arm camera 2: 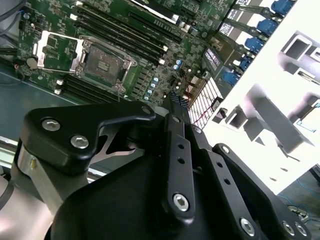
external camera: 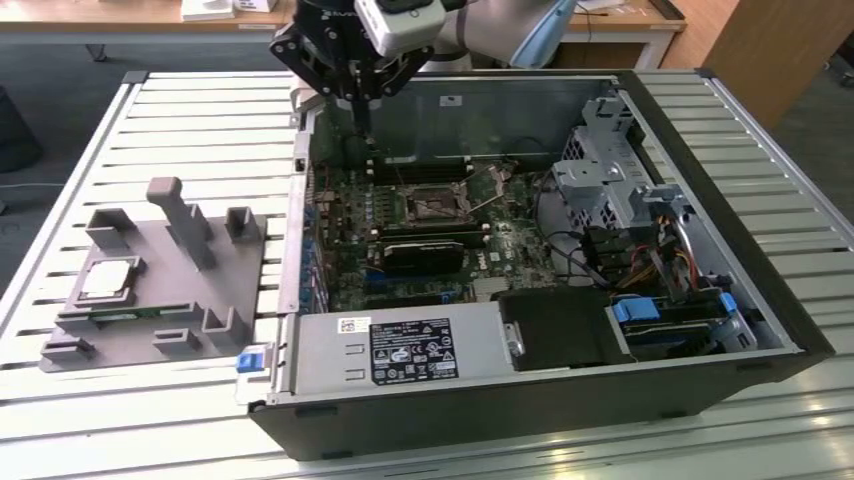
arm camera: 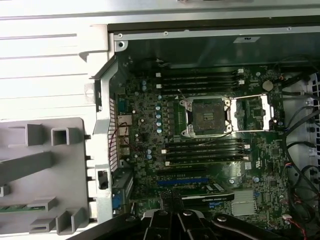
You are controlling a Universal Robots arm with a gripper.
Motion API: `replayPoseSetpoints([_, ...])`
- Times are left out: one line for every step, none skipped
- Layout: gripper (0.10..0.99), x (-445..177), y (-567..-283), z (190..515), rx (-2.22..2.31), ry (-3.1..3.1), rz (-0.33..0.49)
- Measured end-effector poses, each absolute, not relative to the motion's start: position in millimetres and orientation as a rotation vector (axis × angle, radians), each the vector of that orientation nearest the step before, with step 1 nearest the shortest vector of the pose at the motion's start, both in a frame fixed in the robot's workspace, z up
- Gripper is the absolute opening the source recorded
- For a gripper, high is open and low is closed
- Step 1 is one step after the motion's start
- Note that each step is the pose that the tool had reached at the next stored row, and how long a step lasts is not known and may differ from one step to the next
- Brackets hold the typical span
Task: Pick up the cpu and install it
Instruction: 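Reach for the cpu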
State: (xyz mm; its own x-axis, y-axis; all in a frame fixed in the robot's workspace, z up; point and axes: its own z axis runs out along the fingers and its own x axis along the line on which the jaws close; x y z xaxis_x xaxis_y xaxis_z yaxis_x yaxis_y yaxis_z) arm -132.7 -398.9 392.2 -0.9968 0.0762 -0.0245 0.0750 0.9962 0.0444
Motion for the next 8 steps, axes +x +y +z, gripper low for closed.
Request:
replayPoseSetpoints([0.106, -133.0, -398.9, 392.2, 0.118, 3.113, 0.068])
replayPoseSetpoints([0.106, -133.3, -398.9, 392.1, 0.118, 3.113, 0.068])
replayPoseSetpoints([0.106, -133.5, -398.9, 392.1, 0.118, 3.112, 0.068])
replayPoseSetpoints([0.106, -133.8, -398.9, 392.1, 0.118, 3.112, 0.068])
replayPoseSetpoints([0.106, -134.1, -398.9, 392.0, 0.118, 3.113, 0.068])
replayPoseSetpoints([0.106, -134.3, -398.9, 392.0, 0.118, 3.113, 0.068])
replayPoseSetpoints([0.106, -134.6, -398.9, 391.9, 0.118, 3.112, 0.068])
replayPoseSetpoints([0.106, -134.9, -398.9, 391.9, 0.118, 3.113, 0.068])
